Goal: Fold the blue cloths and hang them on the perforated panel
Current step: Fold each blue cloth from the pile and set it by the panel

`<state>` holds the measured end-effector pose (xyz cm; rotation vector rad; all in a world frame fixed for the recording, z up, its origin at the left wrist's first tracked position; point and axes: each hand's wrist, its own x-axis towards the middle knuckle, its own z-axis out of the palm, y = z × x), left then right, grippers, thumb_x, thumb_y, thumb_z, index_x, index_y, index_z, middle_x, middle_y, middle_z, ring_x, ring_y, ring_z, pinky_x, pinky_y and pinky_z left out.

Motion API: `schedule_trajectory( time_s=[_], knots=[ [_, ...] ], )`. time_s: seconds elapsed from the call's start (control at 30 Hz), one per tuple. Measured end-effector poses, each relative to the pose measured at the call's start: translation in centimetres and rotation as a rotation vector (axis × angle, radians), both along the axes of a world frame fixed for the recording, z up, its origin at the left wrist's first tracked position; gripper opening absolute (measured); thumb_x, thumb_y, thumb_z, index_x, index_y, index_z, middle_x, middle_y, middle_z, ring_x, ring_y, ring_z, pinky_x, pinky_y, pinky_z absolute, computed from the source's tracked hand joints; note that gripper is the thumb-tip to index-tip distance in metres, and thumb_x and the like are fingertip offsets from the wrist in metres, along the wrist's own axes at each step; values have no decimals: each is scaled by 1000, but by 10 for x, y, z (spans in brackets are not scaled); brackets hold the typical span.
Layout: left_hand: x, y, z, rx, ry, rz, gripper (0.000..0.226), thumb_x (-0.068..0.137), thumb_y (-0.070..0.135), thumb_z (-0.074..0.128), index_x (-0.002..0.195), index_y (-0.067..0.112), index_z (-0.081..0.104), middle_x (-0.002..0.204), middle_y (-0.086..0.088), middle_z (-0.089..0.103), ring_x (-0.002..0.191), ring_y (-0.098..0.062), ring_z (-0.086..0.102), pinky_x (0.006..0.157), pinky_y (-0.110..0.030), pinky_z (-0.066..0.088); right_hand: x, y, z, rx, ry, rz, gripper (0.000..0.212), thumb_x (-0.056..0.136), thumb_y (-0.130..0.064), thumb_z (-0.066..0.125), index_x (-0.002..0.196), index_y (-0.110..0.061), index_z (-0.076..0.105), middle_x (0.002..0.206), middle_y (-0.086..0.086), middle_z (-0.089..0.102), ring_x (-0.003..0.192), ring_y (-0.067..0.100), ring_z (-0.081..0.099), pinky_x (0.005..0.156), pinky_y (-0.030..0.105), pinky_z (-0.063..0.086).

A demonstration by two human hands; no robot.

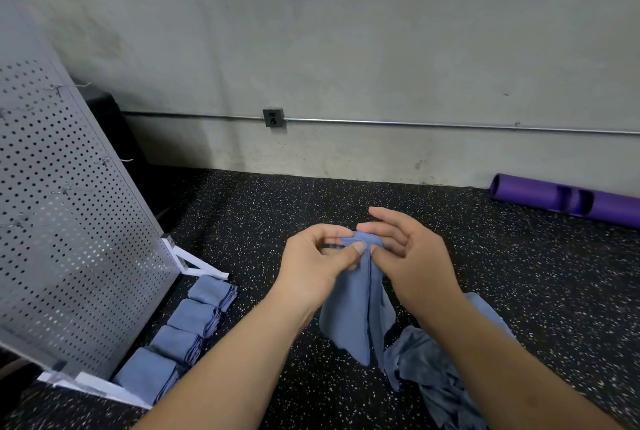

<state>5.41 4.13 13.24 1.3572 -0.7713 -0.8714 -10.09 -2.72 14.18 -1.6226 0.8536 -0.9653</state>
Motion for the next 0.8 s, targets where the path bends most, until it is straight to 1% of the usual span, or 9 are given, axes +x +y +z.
schedule_trajectory(
  time_s=[0.1, 0.2, 0.27, 0.3, 0.4, 0.5, 0.57, 0.7, 0.8],
  knots=[
    [-1, 1, -1, 9, -36, 45, 18, 88, 8, 86, 103, 5, 76, 85, -5, 79, 73, -20, 72, 74, -38, 64, 1, 2, 0, 50, -64, -2, 53, 95, 14, 65, 131, -26, 69, 109, -3, 80, 103, 12, 78, 89, 22, 59],
    [2, -1, -8, 35, -107, 106, 16, 84, 25, 91, 92, 21, 78, 89, -7, 77, 76, -18, 68, 80, -50, 62, 3, 4, 1, 104, -137, 10, 50, 97, 13, 64, 132, -23, 67, 107, 0, 81, 103, 15, 78, 87, 21, 59],
    [3, 0, -10, 34, -187, 152, 18, 81, 36, 90, 89, 28, 76, 91, -4, 76, 78, -12, 66, 80, -45, 60, 4, 5, 3, 129, -176, 27, 47, 98, 10, 65, 133, -21, 66, 108, 0, 82, 104, 15, 78, 87, 20, 58],
    [3, 0, -11, 32, -254, 174, 19, 81, 41, 89, 89, 31, 75, 95, -2, 74, 80, -9, 66, 80, -37, 58, 4, 6, 5, 133, -188, 35, 45, 99, 8, 66, 133, -21, 66, 108, 0, 82, 104, 13, 78, 87, 19, 58],
    [4, 3, -7, 9, -487, 202, 25, 87, 37, 85, 107, 40, 71, 119, 13, 61, 107, 3, 61, 94, -17, 46, 4, 10, 10, 162, -248, 66, 42, 97, 4, 71, 132, -18, 67, 109, 1, 82, 105, 14, 78, 88, 18, 58],
    [7, 5, -3, -118, -673, 129, 37, 94, 22, 78, 126, 39, 70, 134, 22, 60, 133, -6, 54, 111, -21, 40, 2, 13, 12, 163, -280, 104, 48, 87, 3, 81, 130, -15, 68, 111, 5, 81, 106, 20, 78, 95, 25, 60],
    [6, 6, 0, -144, -713, 73, 30, 96, 20, 75, 121, 38, 74, 126, 24, 67, 129, -7, 58, 108, -21, 43, 1, 13, 13, 141, -276, 98, 49, 84, 7, 83, 127, -12, 69, 108, 7, 82, 104, 21, 79, 96, 27, 61],
    [3, 9, 5, -74, -616, 61, 13, 93, 29, 82, 100, 38, 76, 102, 24, 74, 104, 1, 67, 86, -12, 45, 0, 7, 11, 69, -222, 39, 37, 87, 8, 81, 117, -11, 73, 101, 6, 82, 100, 21, 79, 96, 28, 61],
    [5, 8, 7, -72, -588, 66, 13, 90, 27, 85, 89, 33, 73, 90, 18, 74, 93, -3, 69, 82, -11, 45, -1, 1, 8, 43, -203, 20, 30, 89, 8, 78, 113, -9, 75, 100, 7, 82, 99, 22, 79, 95, 28, 61]
  ],
)
